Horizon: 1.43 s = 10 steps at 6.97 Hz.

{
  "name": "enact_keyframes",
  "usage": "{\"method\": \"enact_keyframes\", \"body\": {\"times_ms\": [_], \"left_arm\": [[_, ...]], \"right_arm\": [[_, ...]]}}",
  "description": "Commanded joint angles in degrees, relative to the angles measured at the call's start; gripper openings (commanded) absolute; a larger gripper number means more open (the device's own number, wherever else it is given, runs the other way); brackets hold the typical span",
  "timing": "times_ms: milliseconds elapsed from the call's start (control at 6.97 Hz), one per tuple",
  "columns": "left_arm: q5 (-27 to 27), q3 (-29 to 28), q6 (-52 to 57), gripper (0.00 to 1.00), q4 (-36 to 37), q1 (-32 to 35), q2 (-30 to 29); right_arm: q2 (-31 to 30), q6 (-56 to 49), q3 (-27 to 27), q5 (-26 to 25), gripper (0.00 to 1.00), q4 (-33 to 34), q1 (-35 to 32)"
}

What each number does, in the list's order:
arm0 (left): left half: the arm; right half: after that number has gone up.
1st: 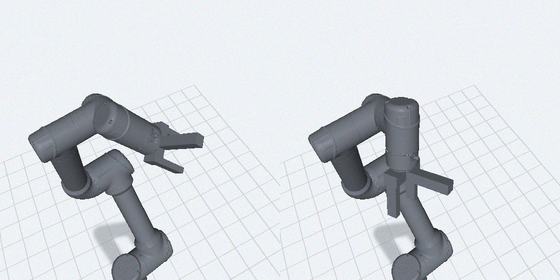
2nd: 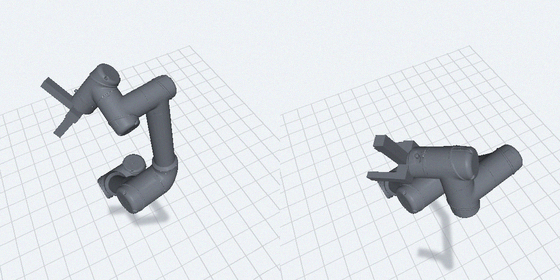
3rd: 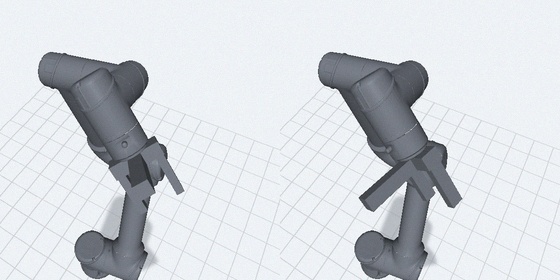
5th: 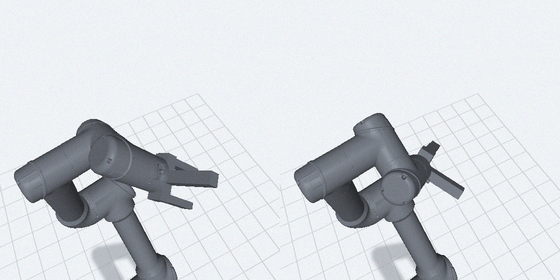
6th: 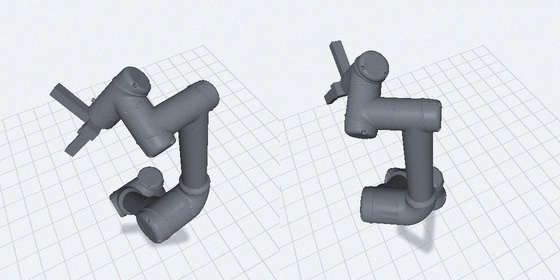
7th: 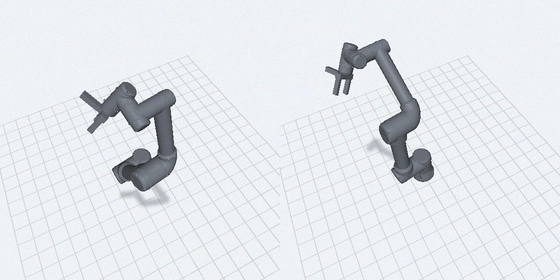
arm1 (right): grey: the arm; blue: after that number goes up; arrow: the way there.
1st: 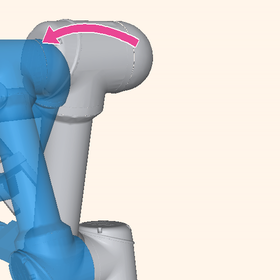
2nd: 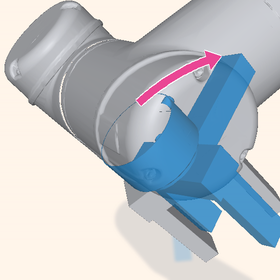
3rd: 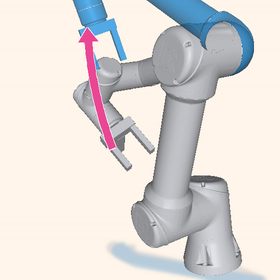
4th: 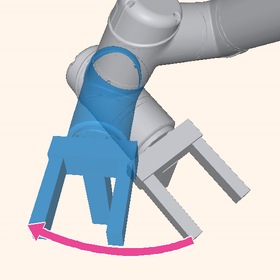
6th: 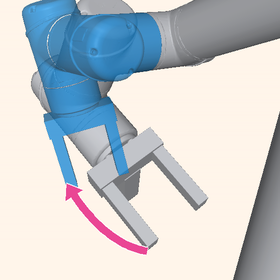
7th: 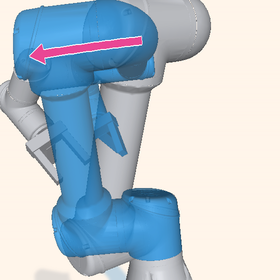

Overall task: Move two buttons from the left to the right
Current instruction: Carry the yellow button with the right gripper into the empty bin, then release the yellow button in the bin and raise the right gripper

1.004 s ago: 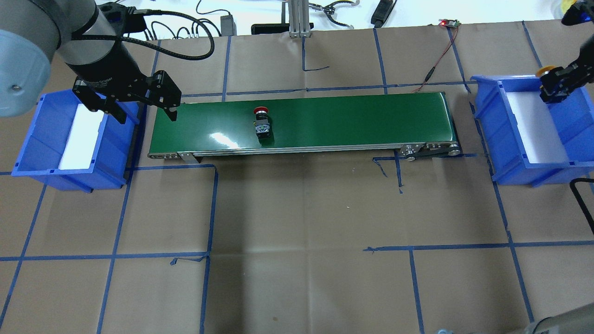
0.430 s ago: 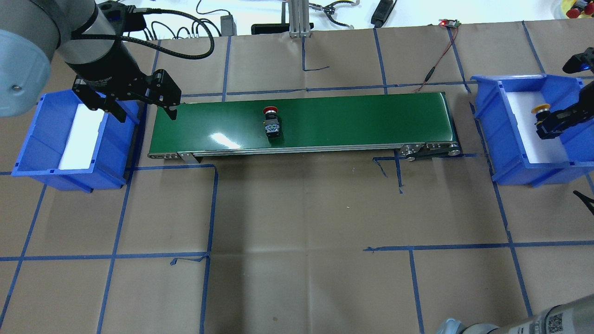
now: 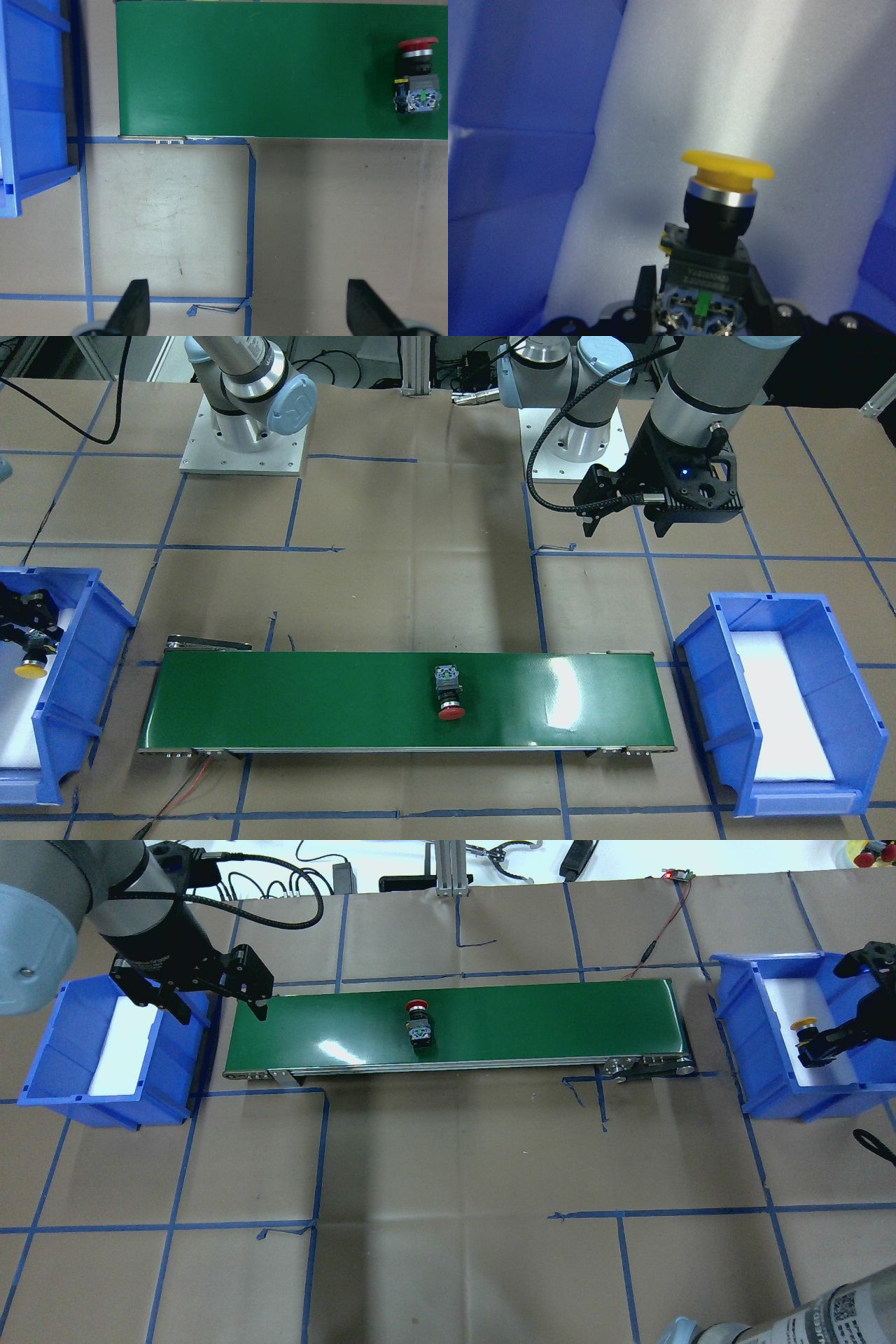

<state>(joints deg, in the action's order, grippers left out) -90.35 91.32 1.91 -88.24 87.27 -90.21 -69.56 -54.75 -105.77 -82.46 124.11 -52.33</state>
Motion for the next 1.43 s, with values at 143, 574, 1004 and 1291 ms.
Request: {"method": "enact_keyframes", "body": {"times_ms": [143, 574, 1004, 1291], "left_arm": [[0.1, 0.0, -0.1, 1.00, 0.0, 0.0, 0.0], [0.0, 0.0, -0.1, 1.00, 0.1, 0.0, 0.0], [0.0, 0.0, -0.1, 1.00, 0.1, 0.0, 0.0], [0.0, 0.0, -0.1, 1.00, 0.1, 0.0, 0.0]], "right_arm": [[1.0, 0.3, -0.9, 0.1, 0.81, 0.4, 0.0], [-0.3, 1.0, 0.0, -0.2, 0.99, -0.2, -0.1], [-7.2, 9.8, 7.5, -3.7, 0.99, -12.6, -1.3], [-7.3, 18.4, 15.2, -4.0, 0.99, -17.7, -6.7]]}}
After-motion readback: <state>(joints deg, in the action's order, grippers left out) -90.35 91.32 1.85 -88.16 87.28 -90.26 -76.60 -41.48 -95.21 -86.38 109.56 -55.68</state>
